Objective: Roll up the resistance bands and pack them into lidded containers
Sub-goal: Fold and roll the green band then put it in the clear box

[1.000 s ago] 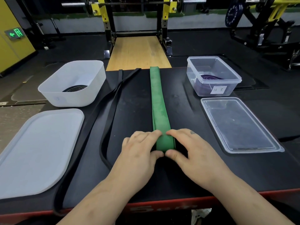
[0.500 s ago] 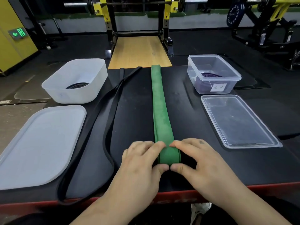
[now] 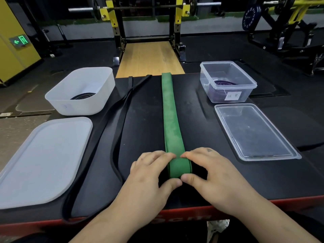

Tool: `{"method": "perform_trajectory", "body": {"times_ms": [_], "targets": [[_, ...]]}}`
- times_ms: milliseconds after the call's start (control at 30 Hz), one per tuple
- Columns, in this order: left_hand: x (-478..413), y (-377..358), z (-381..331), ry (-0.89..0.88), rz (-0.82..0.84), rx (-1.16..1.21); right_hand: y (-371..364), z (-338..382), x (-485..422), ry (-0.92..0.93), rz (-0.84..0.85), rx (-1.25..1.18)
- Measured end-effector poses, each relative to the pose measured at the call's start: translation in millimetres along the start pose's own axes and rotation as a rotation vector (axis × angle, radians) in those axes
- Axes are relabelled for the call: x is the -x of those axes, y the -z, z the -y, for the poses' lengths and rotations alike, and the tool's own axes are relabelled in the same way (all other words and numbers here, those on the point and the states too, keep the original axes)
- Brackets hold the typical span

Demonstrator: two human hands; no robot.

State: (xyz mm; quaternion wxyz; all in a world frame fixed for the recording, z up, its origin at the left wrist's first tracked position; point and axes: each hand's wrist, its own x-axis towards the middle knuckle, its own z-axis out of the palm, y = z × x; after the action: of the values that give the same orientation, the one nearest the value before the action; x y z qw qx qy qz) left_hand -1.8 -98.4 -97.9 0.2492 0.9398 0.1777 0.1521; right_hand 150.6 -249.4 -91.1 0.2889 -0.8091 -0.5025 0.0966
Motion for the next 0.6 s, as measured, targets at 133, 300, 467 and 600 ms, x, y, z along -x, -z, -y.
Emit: {"method": "perform_trajectory", "body": {"times_ms": [133, 300, 467, 600], "targets": [[-0.4, 0.2, -4.7, 0.010, 0.003, 0.005, 1.0, 0.5, 1.3, -0.015, -0.010, -0.033], [4.0, 1.8, -5.5, 0.124, -0.011, 0.152, -2.8, 3.4, 3.5, -0.042, -0.046, -0.138], [3.8, 3.5, -6.6, 0.118, 0.008, 0.114, -6.7, 7.9, -0.3, -0.047, -0.033, -0.093], [-1.5, 6.1, -6.4, 0.079, 0.038, 0.083, -5.6, 5.9, 0.4, -0.068, -0.021, -0.041]]}}
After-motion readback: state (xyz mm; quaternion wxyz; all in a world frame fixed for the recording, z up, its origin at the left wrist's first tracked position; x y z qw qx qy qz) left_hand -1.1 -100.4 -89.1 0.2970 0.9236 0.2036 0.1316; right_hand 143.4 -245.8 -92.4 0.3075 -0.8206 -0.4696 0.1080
